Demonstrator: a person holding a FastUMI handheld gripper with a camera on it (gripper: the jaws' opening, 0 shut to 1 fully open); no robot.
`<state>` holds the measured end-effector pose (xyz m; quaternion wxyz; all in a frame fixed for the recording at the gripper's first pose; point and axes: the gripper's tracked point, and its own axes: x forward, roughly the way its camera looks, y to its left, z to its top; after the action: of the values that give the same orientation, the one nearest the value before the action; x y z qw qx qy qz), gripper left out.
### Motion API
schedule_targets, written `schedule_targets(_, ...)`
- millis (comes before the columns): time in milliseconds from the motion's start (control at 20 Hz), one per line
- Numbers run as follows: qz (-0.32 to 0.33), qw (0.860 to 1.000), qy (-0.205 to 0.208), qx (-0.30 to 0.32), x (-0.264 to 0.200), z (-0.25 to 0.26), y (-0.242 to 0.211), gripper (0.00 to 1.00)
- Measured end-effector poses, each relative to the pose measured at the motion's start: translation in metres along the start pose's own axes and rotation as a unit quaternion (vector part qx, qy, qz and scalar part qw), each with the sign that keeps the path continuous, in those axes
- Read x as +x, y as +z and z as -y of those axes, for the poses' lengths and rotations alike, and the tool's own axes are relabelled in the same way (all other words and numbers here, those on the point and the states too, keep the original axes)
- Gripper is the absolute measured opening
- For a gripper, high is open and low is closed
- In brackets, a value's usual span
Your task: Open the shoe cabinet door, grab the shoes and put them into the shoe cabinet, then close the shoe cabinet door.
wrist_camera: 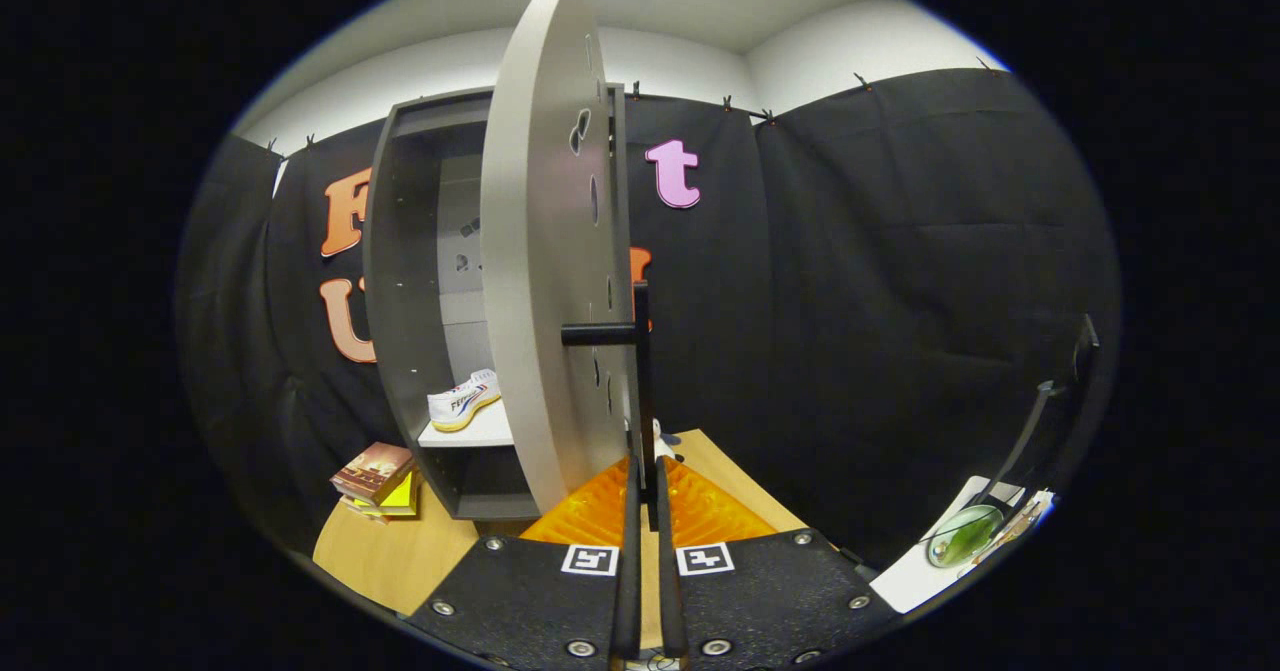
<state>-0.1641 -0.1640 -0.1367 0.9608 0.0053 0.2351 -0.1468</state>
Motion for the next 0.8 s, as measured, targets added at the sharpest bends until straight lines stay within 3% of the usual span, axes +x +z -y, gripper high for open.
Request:
schedule_targets(300, 0.012, 0.998, -0.037, 0.045, -0.034, 0.015, -0.002, 0.07)
schedule_targets(500, 0.041, 0.995, -0.012, 0.086, -0.054, -0.008, -0.001, 0.1)
schedule_targets(600, 0.027, 0.996, 0.001, 0.083, -0.054, -0.025, -0.018, 0.14)
schedule_targets(800, -0.031, 0.996, 0.065, 0.062, -0.037, -0.089, -0.082, 0.41)
